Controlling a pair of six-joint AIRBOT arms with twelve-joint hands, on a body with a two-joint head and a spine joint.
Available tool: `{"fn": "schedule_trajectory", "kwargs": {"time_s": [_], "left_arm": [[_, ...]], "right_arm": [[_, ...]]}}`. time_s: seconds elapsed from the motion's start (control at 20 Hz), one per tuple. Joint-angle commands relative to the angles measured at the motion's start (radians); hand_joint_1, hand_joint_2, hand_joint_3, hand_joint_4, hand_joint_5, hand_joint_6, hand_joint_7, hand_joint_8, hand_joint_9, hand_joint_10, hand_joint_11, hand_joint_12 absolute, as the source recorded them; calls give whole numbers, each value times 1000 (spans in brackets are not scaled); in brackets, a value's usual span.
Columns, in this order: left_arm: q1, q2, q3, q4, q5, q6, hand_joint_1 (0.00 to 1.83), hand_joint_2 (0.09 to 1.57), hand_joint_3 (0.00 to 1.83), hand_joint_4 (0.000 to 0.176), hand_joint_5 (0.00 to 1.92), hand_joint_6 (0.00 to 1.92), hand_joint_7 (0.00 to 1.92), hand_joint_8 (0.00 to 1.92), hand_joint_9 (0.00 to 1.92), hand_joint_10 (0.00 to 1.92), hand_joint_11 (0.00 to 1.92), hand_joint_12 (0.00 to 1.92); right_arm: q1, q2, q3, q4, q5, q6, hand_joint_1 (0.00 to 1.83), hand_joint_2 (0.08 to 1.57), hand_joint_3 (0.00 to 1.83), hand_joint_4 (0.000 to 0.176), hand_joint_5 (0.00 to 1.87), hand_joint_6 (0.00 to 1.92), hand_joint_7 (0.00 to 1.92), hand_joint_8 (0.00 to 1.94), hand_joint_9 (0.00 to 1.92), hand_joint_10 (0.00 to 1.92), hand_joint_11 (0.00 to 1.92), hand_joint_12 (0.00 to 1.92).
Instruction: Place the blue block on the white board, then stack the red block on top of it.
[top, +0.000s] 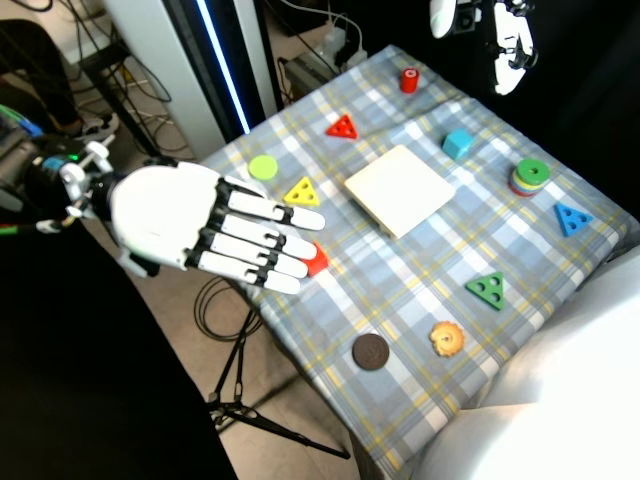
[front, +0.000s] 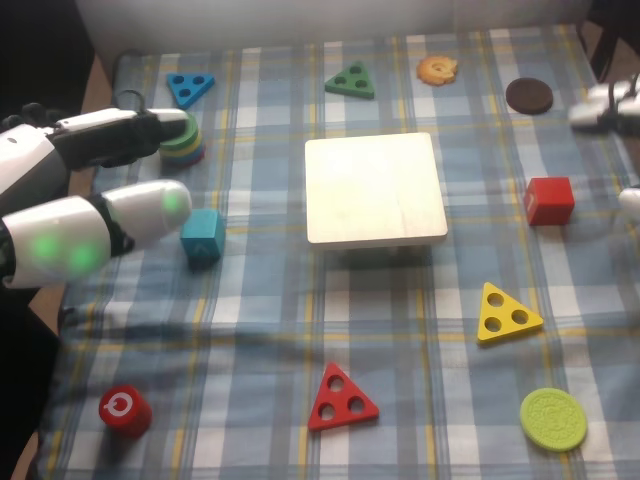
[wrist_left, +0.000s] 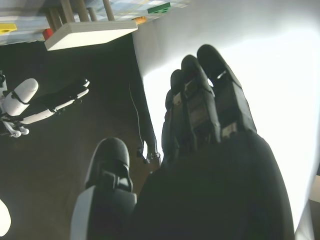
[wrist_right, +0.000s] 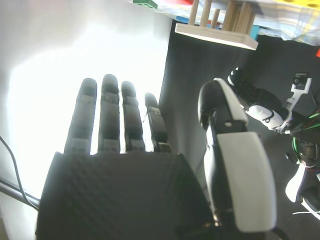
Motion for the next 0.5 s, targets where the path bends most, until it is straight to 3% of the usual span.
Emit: {"fn": "schedule_trajectory", "kwargs": {"time_s": [0.0,0.15,0.2,0.35,0.45], "left_arm": [[-12,-2,5,10,-105,-6,478,1049,0,175,390,2,427,7,387,17,68,552],[-25,-4,8,-12,-82,53,632,993,0,176,390,7,431,4,393,11,72,541],[-36,-9,8,-28,-71,102,664,982,0,175,402,10,436,5,398,11,82,542],[-75,-41,22,-97,-31,261,673,980,0,176,383,1,429,0,394,5,100,544],[-111,-76,40,-148,12,399,685,984,0,176,411,11,427,0,375,0,74,528]], "right_arm": [[14,2,4,13,119,3,383,1387,0,7,510,0,476,0,438,4,241,450],[21,3,4,-1,120,11,378,1382,0,21,503,0,475,1,442,3,249,444],[23,3,4,-5,120,13,357,1384,0,27,495,0,470,0,439,1,247,436],[30,3,4,-22,121,23,378,1390,2,20,492,0,472,0,447,3,255,424],[34,3,4,-31,124,26,361,1388,1,31,490,0,471,0,447,2,262,415]]}}
